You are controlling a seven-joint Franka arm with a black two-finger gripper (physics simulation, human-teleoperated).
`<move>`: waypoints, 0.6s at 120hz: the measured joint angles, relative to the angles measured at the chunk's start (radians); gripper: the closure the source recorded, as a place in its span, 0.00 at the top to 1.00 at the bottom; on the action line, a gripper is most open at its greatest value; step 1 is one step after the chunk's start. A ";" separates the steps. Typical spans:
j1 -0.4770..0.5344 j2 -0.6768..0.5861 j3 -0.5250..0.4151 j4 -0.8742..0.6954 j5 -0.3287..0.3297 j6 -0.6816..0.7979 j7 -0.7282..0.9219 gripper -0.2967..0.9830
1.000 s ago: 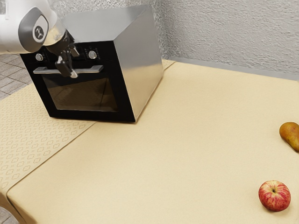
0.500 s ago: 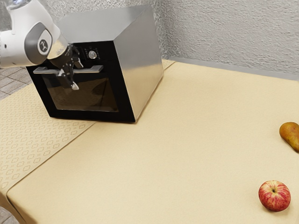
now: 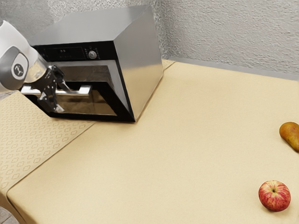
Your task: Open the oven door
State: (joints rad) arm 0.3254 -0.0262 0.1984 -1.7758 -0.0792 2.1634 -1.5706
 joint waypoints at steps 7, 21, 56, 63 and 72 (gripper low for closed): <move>0.012 -0.061 0.002 -0.075 -0.001 0.018 0.002 0.77; 0.107 -0.262 0.004 -0.239 -0.001 0.042 0.005 0.77; -0.247 -0.153 -0.174 0.263 0.017 -0.373 -0.236 0.77; -0.275 -0.136 -0.180 0.231 0.011 -0.441 -0.288 0.77; -0.284 -0.116 -0.181 0.200 0.010 -0.499 -0.349 0.77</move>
State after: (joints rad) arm 0.0417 -0.1421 0.0170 -1.5761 -0.0691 1.6641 -1.9194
